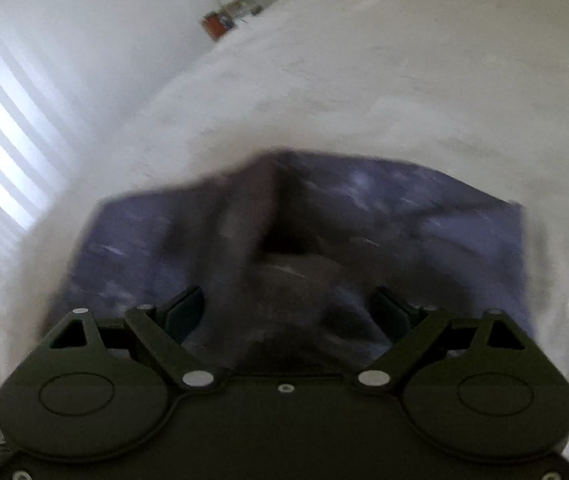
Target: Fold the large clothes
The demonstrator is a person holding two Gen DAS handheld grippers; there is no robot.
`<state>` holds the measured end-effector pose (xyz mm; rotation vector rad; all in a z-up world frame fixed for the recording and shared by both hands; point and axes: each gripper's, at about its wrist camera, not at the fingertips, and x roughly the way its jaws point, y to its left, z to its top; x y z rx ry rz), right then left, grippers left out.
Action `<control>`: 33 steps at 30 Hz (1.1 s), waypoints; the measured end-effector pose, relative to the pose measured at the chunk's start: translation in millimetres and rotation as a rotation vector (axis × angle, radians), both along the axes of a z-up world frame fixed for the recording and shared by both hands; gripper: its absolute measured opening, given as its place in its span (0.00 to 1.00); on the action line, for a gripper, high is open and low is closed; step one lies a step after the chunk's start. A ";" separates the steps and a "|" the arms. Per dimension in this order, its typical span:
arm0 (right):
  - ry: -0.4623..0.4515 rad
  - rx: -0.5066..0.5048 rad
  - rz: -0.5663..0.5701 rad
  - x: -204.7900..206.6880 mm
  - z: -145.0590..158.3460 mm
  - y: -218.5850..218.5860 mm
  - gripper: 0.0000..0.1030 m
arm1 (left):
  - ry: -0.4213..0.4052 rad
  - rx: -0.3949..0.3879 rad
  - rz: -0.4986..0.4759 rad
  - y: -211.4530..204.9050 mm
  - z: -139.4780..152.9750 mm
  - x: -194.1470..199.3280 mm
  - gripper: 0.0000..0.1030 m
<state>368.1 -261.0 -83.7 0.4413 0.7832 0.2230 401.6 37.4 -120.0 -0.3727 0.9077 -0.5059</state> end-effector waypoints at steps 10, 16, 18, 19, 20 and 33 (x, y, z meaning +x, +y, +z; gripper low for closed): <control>-0.168 0.066 -0.003 -68.4 22.0 8.3 0.88 | -0.315 0.117 0.005 28.4 59.0 -18.1 0.66; -0.098 0.146 0.014 -49.8 5.7 19.7 0.50 | -0.131 0.042 0.095 30.0 34.0 23.4 0.64; -0.057 0.154 0.027 -39.1 0.2 24.5 0.17 | -0.072 -0.005 0.094 29.5 20.9 31.6 0.31; -0.057 0.158 0.044 -37.0 -0.4 26.3 0.15 | -0.057 -0.013 0.100 32.9 19.3 30.8 0.04; -0.088 0.178 0.084 -38.6 3.0 27.4 0.15 | -0.061 -0.010 0.128 34.9 21.0 27.7 0.04; -0.056 0.183 0.019 -65.3 -30.1 8.6 0.29 | -0.089 -0.022 0.133 65.4 -10.1 -11.7 0.07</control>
